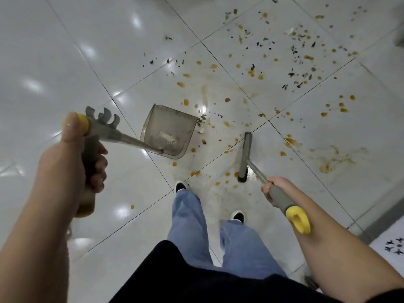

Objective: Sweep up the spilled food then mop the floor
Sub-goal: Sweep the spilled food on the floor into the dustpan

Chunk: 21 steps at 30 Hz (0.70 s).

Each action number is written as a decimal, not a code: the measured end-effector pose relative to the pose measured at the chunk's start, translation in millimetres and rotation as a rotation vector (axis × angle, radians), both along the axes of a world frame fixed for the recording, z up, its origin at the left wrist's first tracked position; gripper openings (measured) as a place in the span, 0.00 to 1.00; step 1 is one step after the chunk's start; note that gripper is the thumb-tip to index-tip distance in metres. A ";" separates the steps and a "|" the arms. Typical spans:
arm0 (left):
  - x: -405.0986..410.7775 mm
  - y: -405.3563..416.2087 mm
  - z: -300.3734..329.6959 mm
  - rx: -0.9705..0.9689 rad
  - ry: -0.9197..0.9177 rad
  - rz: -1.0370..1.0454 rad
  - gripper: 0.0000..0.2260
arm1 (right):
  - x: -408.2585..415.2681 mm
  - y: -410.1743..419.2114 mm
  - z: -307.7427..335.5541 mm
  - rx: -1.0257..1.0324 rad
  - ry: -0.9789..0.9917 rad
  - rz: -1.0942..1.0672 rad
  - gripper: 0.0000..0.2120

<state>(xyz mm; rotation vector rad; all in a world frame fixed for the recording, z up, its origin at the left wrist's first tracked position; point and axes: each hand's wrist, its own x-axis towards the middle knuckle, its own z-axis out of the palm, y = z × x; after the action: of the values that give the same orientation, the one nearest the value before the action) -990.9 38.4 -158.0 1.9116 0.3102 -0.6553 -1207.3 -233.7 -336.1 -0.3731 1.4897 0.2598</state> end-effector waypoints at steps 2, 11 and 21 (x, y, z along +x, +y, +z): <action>31.1 10.3 -4.9 0.025 0.037 -0.010 0.24 | 30.3 6.5 -3.5 -0.024 -0.017 0.036 0.18; 133.1 22.2 -14.5 0.149 0.125 -0.103 0.26 | 109.8 35.2 -1.6 -0.024 0.068 0.034 0.13; 183.3 23.0 -9.3 0.018 0.135 -0.004 0.27 | 101.1 53.0 26.6 -0.084 0.176 0.131 0.11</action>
<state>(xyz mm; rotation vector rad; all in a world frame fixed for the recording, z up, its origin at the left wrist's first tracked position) -807.6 61.4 -167.3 1.8894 0.3989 -0.7884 -1106.2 -180.7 -309.5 -0.5273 1.6547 0.3418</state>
